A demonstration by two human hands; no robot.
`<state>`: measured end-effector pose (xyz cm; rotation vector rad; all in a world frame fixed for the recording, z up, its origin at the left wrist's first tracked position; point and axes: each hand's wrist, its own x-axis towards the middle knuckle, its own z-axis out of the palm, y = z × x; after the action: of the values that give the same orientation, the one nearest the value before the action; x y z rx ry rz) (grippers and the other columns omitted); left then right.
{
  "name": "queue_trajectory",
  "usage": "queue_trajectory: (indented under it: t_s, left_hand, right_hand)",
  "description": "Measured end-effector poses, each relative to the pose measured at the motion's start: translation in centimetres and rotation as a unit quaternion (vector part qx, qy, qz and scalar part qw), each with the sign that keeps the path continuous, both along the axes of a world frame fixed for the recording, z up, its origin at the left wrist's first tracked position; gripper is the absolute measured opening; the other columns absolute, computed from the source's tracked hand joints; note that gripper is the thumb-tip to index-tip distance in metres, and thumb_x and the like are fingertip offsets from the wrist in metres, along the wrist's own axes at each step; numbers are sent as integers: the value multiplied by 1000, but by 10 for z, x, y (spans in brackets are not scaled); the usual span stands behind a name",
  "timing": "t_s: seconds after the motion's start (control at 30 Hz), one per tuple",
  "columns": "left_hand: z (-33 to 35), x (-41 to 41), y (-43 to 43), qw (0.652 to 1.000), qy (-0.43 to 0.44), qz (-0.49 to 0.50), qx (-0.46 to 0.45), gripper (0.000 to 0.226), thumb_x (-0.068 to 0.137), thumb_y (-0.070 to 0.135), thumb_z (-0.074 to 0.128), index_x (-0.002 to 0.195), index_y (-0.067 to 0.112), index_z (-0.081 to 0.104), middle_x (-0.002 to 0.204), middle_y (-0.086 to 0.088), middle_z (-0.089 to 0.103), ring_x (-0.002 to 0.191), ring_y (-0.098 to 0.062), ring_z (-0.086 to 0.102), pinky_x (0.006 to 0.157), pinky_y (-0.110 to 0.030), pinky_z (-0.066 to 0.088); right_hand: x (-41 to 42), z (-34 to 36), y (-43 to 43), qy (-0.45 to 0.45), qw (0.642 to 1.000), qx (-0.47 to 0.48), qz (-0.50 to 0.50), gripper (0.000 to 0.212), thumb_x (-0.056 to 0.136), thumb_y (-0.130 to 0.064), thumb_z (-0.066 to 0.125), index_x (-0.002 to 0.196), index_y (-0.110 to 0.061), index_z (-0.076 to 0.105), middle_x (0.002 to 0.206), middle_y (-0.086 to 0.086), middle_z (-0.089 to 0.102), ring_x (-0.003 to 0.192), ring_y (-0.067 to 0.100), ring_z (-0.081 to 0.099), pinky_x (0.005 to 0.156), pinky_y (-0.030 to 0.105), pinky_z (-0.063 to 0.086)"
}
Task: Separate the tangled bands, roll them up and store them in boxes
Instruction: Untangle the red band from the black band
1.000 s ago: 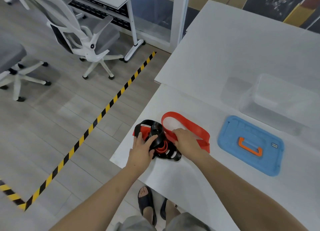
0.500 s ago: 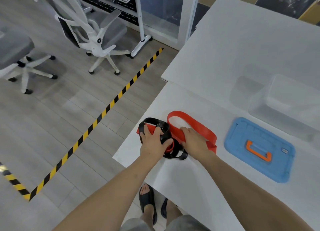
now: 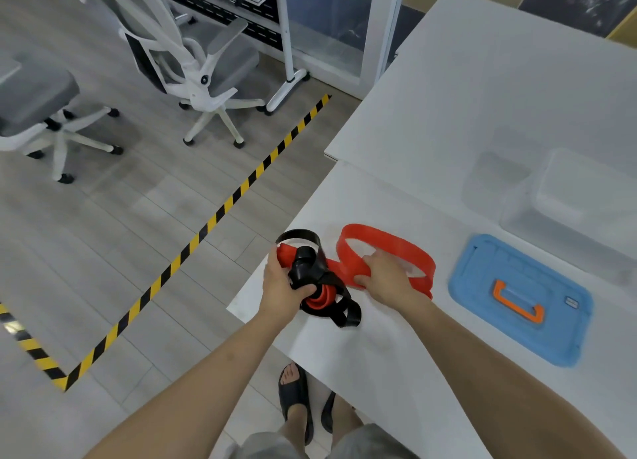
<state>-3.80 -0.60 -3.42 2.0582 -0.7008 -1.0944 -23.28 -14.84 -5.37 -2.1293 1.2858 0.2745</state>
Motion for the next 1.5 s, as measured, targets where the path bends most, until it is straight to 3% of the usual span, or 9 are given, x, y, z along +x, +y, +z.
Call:
queue_trajectory:
  t_s: [0.2,0.4,0.6,0.7,0.87,1.07,1.23,1.4,1.5]
  left_hand:
    - [4,12,0,994,105,-28,-31,93,87,6,75,159,38,26,143,10,58,131,-18,58,106,-49,54]
    - [9,-1,-4,991,-11,-130,-9,62,100,2,51,150,38,48,141,6,61,129,-17,57,109,-37,49]
    - [9,-10,-19,994,-59,-95,17,42,98,-5,43,118,28,58,85,-6,62,69,-15,56,53,-10,38]
    - [6,-11,-24,995,-71,-47,47,35,103,22,50,137,25,57,111,-18,61,92,-29,63,72,-28,53]
    - [4,-10,-27,993,-42,-66,85,62,99,31,63,155,22,37,147,-12,33,110,-32,62,98,-43,55]
    - [3,-7,-35,987,-65,-103,108,61,97,35,67,152,31,42,136,-12,32,107,-34,63,104,-40,53]
    - [-2,-7,-35,987,-68,-85,121,25,100,34,64,115,19,51,127,-7,33,89,-24,63,90,-36,54]
    - [-11,3,-29,995,-42,20,93,30,104,33,56,122,9,53,122,-12,54,93,-29,65,86,-44,57]
    - [-11,13,-27,996,-19,32,85,33,106,30,51,132,10,52,111,-9,68,97,-29,66,86,-44,56]
  right_hand:
    - [-13,53,9,-182,982,-13,-56,27,97,-24,72,83,-13,52,82,-4,50,78,18,48,70,30,33]
    - [-14,72,29,-217,958,87,-164,17,97,-23,71,107,-11,65,92,-3,69,82,15,63,70,24,45]
    - [-24,51,47,-230,928,91,-277,68,94,-24,75,150,-24,37,126,-1,63,111,22,65,97,42,55]
    - [-23,49,40,-179,957,-7,-229,80,90,-30,76,156,-30,30,139,0,55,125,23,56,105,46,50]
    - [-6,51,24,-50,984,-167,-39,50,93,-10,67,143,-17,60,162,14,40,153,36,33,126,51,31]
    - [32,45,-2,-46,996,-62,-52,42,98,-17,54,139,-8,57,142,14,55,131,34,54,107,45,50]
    - [45,22,-16,-36,990,-4,-136,37,101,-34,61,122,-4,56,111,19,70,104,40,67,82,43,53]
    - [42,24,-16,-43,988,35,-143,26,96,-17,56,71,-10,51,70,8,57,67,26,53,66,36,38]
    - [31,48,-4,-132,977,27,-162,29,98,-20,53,74,-5,61,71,10,63,66,22,54,69,38,42]
